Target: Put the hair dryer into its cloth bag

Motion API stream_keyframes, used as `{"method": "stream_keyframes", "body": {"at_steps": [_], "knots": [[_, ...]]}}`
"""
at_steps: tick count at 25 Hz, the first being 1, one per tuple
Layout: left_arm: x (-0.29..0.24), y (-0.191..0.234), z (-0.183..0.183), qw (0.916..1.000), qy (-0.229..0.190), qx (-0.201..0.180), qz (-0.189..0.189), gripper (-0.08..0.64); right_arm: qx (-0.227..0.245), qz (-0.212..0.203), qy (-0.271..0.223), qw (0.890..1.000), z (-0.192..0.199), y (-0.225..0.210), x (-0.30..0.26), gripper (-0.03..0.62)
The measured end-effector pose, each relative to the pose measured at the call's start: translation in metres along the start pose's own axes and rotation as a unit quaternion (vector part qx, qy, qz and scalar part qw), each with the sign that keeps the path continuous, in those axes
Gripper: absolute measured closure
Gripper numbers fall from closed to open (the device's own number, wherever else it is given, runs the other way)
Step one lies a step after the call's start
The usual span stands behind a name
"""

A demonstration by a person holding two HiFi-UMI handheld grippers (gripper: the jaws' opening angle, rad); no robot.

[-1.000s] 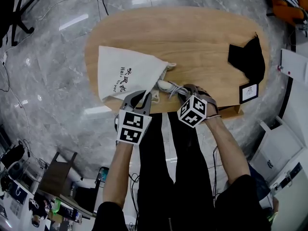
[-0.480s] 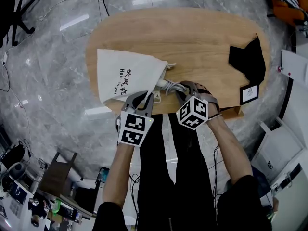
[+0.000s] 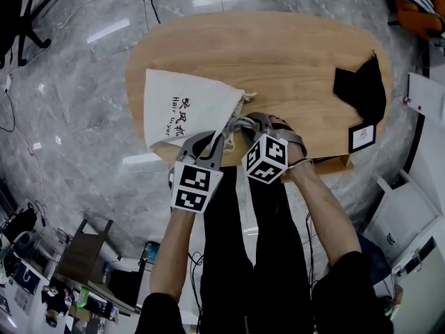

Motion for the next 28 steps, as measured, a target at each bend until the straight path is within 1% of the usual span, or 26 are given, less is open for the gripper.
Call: {"method": "stream_keyframes", "body": {"at_steps": [5, 8, 11, 16, 28], "knots": [[0.001, 0.000, -0.001, 1.0000, -0.002, -0.003, 0.008, 0.523, 0.000, -0.010, -0.004, 1.000, -0.013, 0.002, -0.010, 0.479], [0.003, 0.001, 0.001, 0.9999, -0.008, 0.003, 0.015, 0.523, -0.003, -0.020, -0.010, 1.000, -0.020, 0.005, -0.017, 0.479], [0.005, 0.001, 0.002, 0.9998, -0.010, 0.003, 0.016, 0.523, -0.008, -0.024, -0.016, 1.000, -0.027, 0.006, -0.022, 0.479], [0.012, 0.005, 0.002, 0.9996, -0.017, 0.015, 0.015, 0.523, -0.007, -0.037, -0.031, 0.999, -0.041, 0.008, -0.029, 0.479], [0.016, 0.008, 0.009, 0.9993, -0.021, 0.026, 0.015, 0.523, 0.002, -0.048, -0.039, 0.998, -0.057, 0.011, -0.044, 0.480]]}}
Point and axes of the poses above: the fingertips, and each gripper's own axes: x backward along the fingers, y to its left, z out of its underside, the point moved 3 cm from there along x, backward along the fingers, and after that the axes turned 2 degrees about -y, right-handed, at the moved point
